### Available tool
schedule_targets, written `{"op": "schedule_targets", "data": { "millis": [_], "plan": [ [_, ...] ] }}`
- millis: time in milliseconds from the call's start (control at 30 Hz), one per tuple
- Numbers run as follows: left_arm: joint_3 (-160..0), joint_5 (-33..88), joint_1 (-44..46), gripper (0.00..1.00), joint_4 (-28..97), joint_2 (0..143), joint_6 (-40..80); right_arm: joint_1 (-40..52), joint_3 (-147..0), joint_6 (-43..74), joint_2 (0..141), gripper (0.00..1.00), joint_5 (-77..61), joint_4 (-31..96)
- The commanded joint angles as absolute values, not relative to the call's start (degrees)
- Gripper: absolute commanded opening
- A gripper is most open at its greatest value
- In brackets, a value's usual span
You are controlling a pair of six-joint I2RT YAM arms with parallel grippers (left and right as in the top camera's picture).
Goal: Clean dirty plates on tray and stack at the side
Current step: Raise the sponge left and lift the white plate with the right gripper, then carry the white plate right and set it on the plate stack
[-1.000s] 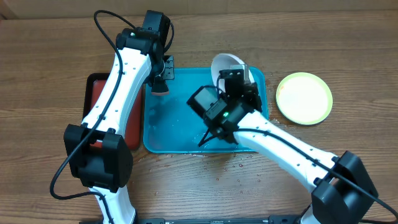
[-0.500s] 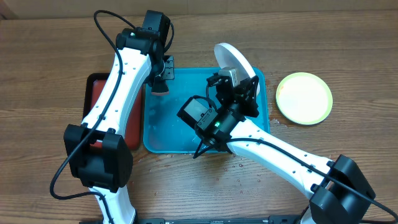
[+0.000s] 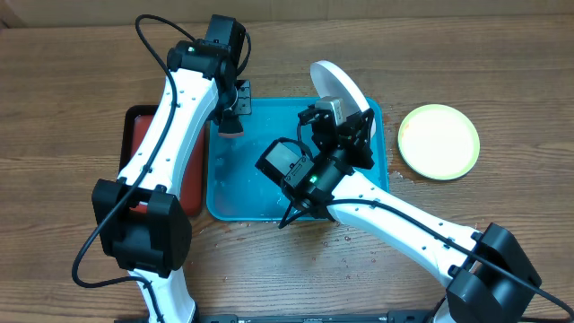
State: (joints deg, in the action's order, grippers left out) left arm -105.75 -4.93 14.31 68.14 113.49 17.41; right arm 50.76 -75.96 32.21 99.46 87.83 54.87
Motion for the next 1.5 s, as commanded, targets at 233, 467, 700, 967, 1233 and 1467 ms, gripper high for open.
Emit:
{"op": "schedule_targets", "data": {
  "millis": [233,467,700,967,1233,1467],
  "plan": [
    [-106.13,-4.40,14.66,0.04,68.12,113.14,16.34,52.45,-76.25,32.86,97.06,0.04,78.11,55.40],
    [-106.13,-4.40,14.66,0.04,68.14,113.14,16.34,51.31,-76.23,33.23,97.08,0.04,59.16,57.52],
    [-106.13,-4.40,14.66,0.04,68.23,113.14,16.34,46.41,-76.23,32.97,96.53,0.04,45.01,57.32],
    [-106.13,-4.40,14.66,0.04,68.34,113.14,16.32,32.40,-76.25,27.55,92.40,0.04,20.99,54.30],
    [-106.13,-4.43,14.66,0.04,68.42,113.14,16.32,11.00,-76.20,23.51,91.09,0.04,-4.29,53.56],
    [-106.13,-4.40,14.66,0.04,68.53,113.14,16.32,-7.77,-75.37,23.97,91.09,0.04,-8.64,55.57]
  ]
}}
